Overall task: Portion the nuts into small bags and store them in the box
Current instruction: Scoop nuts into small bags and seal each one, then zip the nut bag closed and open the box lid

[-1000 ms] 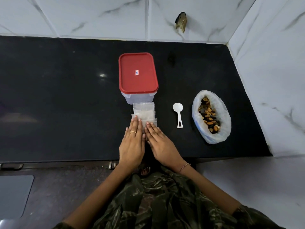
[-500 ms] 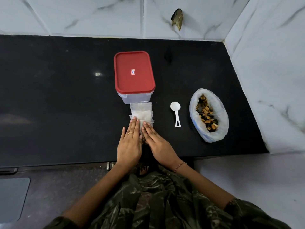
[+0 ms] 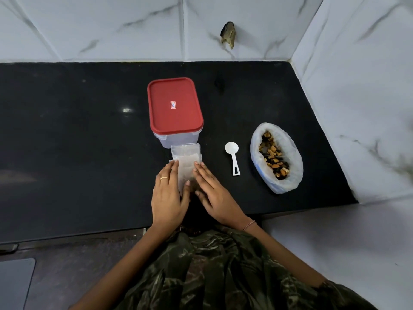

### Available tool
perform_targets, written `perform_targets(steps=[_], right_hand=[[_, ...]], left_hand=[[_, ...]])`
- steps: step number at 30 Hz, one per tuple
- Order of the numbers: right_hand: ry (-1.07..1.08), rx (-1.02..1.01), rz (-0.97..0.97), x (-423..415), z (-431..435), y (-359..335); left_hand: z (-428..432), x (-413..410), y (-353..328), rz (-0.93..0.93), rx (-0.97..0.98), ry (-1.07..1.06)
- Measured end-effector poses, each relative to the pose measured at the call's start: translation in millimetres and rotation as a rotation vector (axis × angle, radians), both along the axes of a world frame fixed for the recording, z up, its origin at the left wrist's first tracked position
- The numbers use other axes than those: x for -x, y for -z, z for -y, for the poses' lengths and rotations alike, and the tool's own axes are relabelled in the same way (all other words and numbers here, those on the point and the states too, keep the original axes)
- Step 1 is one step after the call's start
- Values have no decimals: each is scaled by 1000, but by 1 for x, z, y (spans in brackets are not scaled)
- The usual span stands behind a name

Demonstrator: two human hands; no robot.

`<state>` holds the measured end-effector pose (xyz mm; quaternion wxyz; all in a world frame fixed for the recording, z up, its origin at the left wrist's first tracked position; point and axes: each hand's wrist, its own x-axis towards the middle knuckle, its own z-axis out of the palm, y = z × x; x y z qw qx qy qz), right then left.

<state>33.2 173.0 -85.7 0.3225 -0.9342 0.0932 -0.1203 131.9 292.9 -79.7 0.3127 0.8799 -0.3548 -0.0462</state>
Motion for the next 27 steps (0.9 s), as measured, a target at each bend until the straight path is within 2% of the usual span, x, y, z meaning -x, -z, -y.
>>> perform_targets(steps=[4, 8, 11, 14, 18, 20, 22, 24, 25, 27], right_hand=[[160, -54, 103, 4, 11, -17], [424, -106, 206, 21, 30, -33], [575, -164, 249, 36, 45, -41], [701, -164, 256, 53, 63, -50], [872, -158, 263, 89, 89, -56], [991, -199, 178, 109, 101, -47], [1133, -466, 96, 123, 110, -37], [1250, -966, 108, 128, 111, -35], [1269, -1202, 137, 127, 110, -38], [1219, -1447, 161, 129, 113, -44]], left_hand=[[15, 1, -19, -3, 96, 7], [45, 15, -42, -163, 239, 41], [69, 27, -48, -362, 293, 82], [96, 43, -47, -672, 248, 97], [124, 73, -62, -1428, 174, -54], [135, 85, -60, -1594, 131, -129], [145, 96, -53, -1618, 129, -185], [155, 105, -45, -1616, 124, -229], [159, 108, -43, -1619, 119, -234], [166, 114, -41, -1635, 117, -223]])
